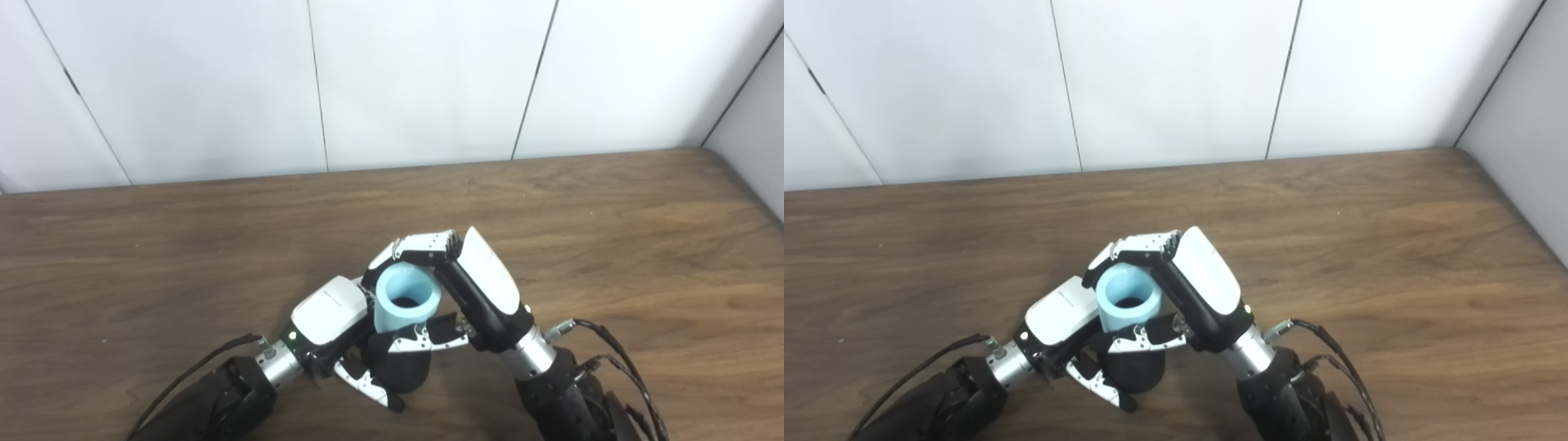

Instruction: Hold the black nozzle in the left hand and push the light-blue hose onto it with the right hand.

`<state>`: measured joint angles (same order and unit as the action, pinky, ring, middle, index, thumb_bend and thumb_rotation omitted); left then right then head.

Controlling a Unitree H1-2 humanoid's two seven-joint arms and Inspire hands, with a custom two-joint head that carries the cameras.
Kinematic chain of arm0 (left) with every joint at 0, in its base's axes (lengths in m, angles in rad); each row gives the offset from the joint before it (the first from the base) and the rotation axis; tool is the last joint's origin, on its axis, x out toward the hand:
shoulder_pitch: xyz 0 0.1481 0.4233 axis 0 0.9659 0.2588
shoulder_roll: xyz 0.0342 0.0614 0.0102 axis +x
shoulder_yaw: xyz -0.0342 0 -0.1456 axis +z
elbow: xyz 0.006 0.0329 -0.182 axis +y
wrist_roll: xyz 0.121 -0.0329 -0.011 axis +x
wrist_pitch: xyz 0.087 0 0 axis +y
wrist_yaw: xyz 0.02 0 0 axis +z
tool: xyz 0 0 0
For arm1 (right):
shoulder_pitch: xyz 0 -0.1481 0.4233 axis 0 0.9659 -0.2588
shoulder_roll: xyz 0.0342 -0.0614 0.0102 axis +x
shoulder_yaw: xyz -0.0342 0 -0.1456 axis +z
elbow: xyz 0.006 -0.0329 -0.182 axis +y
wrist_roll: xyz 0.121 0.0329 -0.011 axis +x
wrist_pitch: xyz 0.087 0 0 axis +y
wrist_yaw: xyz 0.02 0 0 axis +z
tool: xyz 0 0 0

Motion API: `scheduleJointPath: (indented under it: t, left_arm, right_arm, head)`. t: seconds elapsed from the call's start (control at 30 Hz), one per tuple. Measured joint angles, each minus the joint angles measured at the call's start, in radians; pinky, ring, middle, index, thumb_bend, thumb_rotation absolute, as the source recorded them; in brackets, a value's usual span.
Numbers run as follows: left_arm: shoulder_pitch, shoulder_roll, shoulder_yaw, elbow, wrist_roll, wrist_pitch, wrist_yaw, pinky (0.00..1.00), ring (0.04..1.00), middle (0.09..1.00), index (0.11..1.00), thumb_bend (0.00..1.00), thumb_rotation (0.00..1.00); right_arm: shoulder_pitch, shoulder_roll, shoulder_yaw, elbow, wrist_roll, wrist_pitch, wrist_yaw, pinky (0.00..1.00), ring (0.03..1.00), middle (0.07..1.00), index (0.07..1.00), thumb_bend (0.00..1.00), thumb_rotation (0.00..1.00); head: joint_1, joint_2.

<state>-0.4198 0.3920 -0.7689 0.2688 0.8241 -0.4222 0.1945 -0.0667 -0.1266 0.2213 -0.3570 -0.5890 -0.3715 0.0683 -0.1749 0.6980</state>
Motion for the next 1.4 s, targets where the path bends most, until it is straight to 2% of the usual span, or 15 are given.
scheduleJointPath:
  t: [0.4, 0.43, 0.47, 0.5, 0.57, 0.63, 0.73, 0.93, 1.0, 1.1, 1.23, 1.33, 1.37, 1.4]
  left_arm:
    - [0.001, 0.000, -0.001, -0.001, 0.000, 0.002, 0.000, 0.80, 0.512, 0.461, 0.500, 0.52, 0.00]
    - [0.001, 0.000, -0.001, -0.001, 0.000, 0.002, 0.000, 0.80, 0.508, 0.457, 0.503, 0.52, 0.00]
    - [0.001, 0.000, -0.001, -0.001, 0.000, 0.002, 0.000, 0.79, 0.506, 0.455, 0.504, 0.52, 0.00]
    - [0.001, 0.000, -0.001, -0.001, 0.000, 0.002, 0.000, 0.80, 0.506, 0.454, 0.504, 0.52, 0.00]
    - [0.001, 0.000, -0.001, -0.001, 0.000, 0.003, 0.000, 0.81, 0.509, 0.457, 0.503, 0.52, 0.00]
    - [0.000, 0.000, -0.001, -0.001, 0.000, 0.003, 0.000, 0.80, 0.504, 0.467, 0.494, 0.52, 0.00]
    - [0.000, 0.000, -0.001, -0.002, 0.000, 0.003, 0.000, 0.80, 0.518, 0.473, 0.495, 0.52, 0.00]
    - [0.001, 0.000, -0.001, -0.004, 0.000, 0.005, 0.000, 0.81, 0.517, 0.469, 0.496, 0.52, 0.00]
    - [0.001, 0.000, -0.001, -0.004, 0.000, 0.005, 0.000, 0.80, 0.505, 0.456, 0.503, 0.52, 0.00]
    - [0.001, 0.000, -0.002, -0.004, 0.001, 0.005, 0.000, 0.80, 0.512, 0.466, 0.497, 0.52, 0.00]
    - [0.000, 0.000, -0.004, -0.002, 0.001, 0.005, 0.001, 0.81, 0.513, 0.468, 0.494, 0.52, 0.00]
    - [-0.001, 0.000, -0.004, -0.002, 0.001, 0.005, 0.001, 0.82, 0.513, 0.472, 0.491, 0.52, 0.00]
    - [-0.002, 0.000, -0.005, -0.002, 0.001, 0.005, 0.001, 0.81, 0.515, 0.474, 0.490, 0.52, 0.00]
    - [-0.002, 0.000, -0.005, -0.002, 0.001, 0.005, 0.001, 0.81, 0.516, 0.471, 0.492, 0.52, 0.00]
  right_arm:
    - [0.002, -0.004, 0.003, -0.016, -0.007, 0.029, 0.010, 0.33, 0.412, 0.491, 0.519, 0.52, 0.00]
    - [0.003, -0.003, 0.003, -0.019, -0.002, 0.037, 0.012, 0.37, 0.457, 0.528, 0.559, 0.75, 0.08]
    - [0.005, -0.002, 0.003, -0.022, 0.008, 0.049, 0.018, 0.40, 0.480, 0.548, 0.579, 0.87, 0.13]
    - [0.009, -0.002, 0.004, -0.022, 0.023, 0.071, 0.032, 0.48, 0.577, 0.640, 0.685, 0.95, 0.20]
    - [0.024, 0.001, 0.003, -0.026, 0.074, 0.132, 0.059, 0.56, 0.663, 0.721, 0.775, 0.99, 0.26]
    - [0.035, 0.003, 0.002, -0.026, 0.145, 0.194, 0.094, 0.67, 0.797, 0.856, 0.900, 1.00, 0.28]
    - [0.054, 0.003, 0.002, -0.025, 0.264, 0.256, 0.132, 0.73, 0.868, 0.924, 0.962, 1.00, 0.31]
    - [0.056, 0.003, -0.001, -0.025, 0.347, 0.283, 0.138, 0.78, 0.912, 0.950, 0.984, 1.00, 0.34]
    - [0.056, 0.003, -0.001, -0.025, 0.365, 0.283, 0.137, 0.83, 0.928, 0.970, 0.997, 1.00, 0.36]
    - [0.056, 0.002, -0.001, -0.026, 0.366, 0.283, 0.137, 0.91, 0.977, 0.996, 1.000, 1.00, 0.39]
    - [0.054, -0.001, 0.000, -0.044, 0.365, 0.282, 0.137, 0.92, 0.999, 1.000, 1.000, 1.00, 0.42]
    - [0.052, -0.004, -0.007, -0.052, 0.366, 0.282, 0.137, 0.98, 1.000, 1.000, 1.000, 1.00, 0.49]
    - [0.051, -0.004, -0.015, -0.055, 0.367, 0.282, 0.137, 0.95, 0.989, 1.000, 1.000, 1.00, 0.54]
    - [0.050, -0.005, -0.029, -0.056, 0.368, 0.280, 0.136, 0.91, 0.968, 0.994, 0.996, 1.00, 0.66]
  head:
    - [0.000, -0.002]
    - [0.000, -0.002]
    - [0.000, -0.002]
    - [0.000, -0.002]
    - [0.000, -0.002]
    - [0.000, -0.002]
    - [0.000, -0.002]
    - [0.002, -0.002]
    - [0.002, -0.002]
    - [0.003, -0.003]
    - [0.000, -0.003]
    - [-0.003, -0.008]
    - [-0.003, -0.008]
    - [-0.005, -0.009]
